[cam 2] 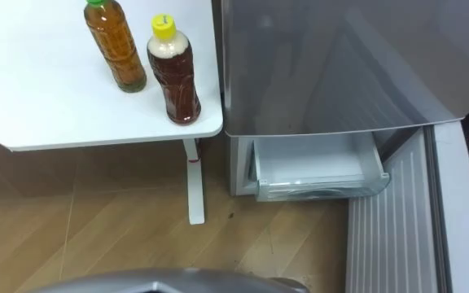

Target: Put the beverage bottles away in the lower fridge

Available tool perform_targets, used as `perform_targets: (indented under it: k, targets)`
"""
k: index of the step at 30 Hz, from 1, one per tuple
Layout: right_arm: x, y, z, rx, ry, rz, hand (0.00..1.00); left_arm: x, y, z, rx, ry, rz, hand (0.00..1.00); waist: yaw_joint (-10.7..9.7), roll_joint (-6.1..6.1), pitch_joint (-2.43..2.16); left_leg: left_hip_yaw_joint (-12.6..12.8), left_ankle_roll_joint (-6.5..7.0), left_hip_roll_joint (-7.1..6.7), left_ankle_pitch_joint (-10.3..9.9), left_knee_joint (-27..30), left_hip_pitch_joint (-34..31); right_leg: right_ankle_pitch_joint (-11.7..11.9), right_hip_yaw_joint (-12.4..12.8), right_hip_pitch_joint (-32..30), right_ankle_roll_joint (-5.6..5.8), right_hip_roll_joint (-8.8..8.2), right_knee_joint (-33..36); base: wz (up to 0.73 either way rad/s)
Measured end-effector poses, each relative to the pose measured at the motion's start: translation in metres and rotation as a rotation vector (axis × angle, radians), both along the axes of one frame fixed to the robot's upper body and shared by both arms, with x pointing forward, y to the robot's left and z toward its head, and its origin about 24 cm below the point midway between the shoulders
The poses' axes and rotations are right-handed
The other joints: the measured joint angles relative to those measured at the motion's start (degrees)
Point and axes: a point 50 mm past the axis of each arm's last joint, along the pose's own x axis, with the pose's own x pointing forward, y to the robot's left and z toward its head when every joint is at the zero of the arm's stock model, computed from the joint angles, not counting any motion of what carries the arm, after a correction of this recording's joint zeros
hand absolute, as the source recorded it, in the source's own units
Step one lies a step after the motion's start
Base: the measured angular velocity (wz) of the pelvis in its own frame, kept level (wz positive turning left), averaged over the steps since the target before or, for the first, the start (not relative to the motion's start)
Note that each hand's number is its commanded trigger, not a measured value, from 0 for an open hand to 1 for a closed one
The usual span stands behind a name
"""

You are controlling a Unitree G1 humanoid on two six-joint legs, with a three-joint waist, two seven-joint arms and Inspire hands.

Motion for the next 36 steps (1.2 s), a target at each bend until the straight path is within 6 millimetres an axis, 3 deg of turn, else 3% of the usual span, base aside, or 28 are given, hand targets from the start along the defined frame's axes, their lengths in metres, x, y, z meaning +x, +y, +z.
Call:
perform_targets:
  k: [12,20,30,32,36]
  targets:
    - [0.003,-0.002,0.001,-0.001,-0.008,0.005,0.0,0.0,0.004,0.001,0.024,-0.015,0.046,0.0,0.03,0.1,-0.13,-0.06,0.0,-0.04,0.0,0.18,-0.13,0.0,-0.48,-0.25,0.0,-0.13,-0.03,0.0]
    - [-0.003,-0.006,0.001,-0.017,0.014,-0.031,0.0,-0.005,0.013,0.002,0.087,-0.041,0.223,0.0,0.22,0.13,-0.29,-0.53,0.0,-0.09,0.01,0.22,-0.27,0.02,-0.93,-0.16,-0.02,-0.14,-0.05,0.02]
    - [-0.01,-0.007,0.001,-0.033,0.034,-0.069,0.0,-0.017,0.013,0.002,0.128,-0.121,0.715,0.0,0.35,-0.02,-0.25,-0.72,0.0,-0.15,0.01,0.34,0.17,0.0,-0.96,0.43,0.0,-0.21,-0.19,0.0]
    - [-0.009,-0.008,0.002,-0.042,0.027,-0.083,0.0,-0.016,0.016,0.003,0.138,-0.17,0.923,0.0,0.38,0.16,-0.25,-0.9,0.01,-0.19,0.02,0.44,0.08,0.0,-1.11,0.38,0.0,-0.31,-0.05,0.04]
    - [-0.008,-0.009,0.002,-0.046,0.017,-0.1,0.0,-0.014,0.019,0.005,0.159,-0.229,1.168,0.0,0.71,0.43,-0.22,-0.88,0.03,-0.21,0.02,0.41,0.0,-0.03,-1.17,0.25,0.04,-0.33,0.12,0.0]
